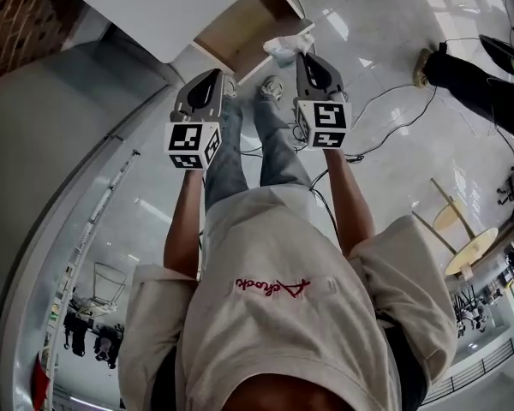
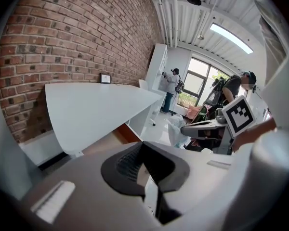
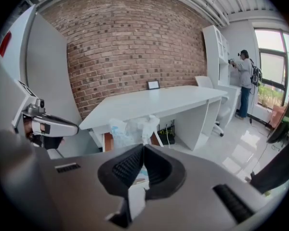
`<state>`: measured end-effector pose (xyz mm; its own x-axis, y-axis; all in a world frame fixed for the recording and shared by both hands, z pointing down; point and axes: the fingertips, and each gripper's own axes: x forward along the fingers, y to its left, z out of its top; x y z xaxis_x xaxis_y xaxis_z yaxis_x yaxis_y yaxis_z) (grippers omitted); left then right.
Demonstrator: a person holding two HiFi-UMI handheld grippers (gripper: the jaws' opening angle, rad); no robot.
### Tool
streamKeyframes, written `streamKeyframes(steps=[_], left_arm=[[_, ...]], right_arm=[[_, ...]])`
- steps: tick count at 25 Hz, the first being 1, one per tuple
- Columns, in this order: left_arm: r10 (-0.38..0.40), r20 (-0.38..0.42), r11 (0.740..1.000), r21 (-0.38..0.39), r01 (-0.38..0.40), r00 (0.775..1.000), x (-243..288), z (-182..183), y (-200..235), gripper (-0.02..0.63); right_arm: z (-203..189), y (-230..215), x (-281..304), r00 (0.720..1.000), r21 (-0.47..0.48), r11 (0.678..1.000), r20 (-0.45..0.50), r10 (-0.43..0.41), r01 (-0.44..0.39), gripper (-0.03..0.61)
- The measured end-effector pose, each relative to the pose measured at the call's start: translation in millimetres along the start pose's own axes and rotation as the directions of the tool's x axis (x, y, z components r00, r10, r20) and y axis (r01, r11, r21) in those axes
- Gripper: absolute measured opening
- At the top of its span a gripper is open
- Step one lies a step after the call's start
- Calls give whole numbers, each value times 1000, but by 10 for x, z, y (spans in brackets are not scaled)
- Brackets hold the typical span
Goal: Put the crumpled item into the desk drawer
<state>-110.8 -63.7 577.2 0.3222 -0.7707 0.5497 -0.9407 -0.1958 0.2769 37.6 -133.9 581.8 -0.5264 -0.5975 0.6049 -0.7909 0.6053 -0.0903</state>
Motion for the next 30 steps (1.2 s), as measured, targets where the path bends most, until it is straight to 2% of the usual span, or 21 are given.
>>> streamKeyframes(steps=[8, 12, 23, 30], left_arm=[[-49, -44, 999, -9, 49, 998, 81, -484, 96, 9], [-59, -53, 998, -23, 58, 997, 138, -657, 168, 9], [-76, -62, 996, -57, 73, 995, 274, -1031, 369, 9], [-86, -59, 995, -54, 83, 995, 403, -1130, 473, 9]], right_arm=[[-638, 270, 77, 997, 34, 999, -81, 1, 1, 12], [-817, 392, 179, 995, 39, 999, -99, 16, -12, 12], [-933, 554, 580, 996, 11, 999, -72, 44, -43, 12], [-797, 496, 907, 997, -82, 994, -40, 67, -70, 12]])
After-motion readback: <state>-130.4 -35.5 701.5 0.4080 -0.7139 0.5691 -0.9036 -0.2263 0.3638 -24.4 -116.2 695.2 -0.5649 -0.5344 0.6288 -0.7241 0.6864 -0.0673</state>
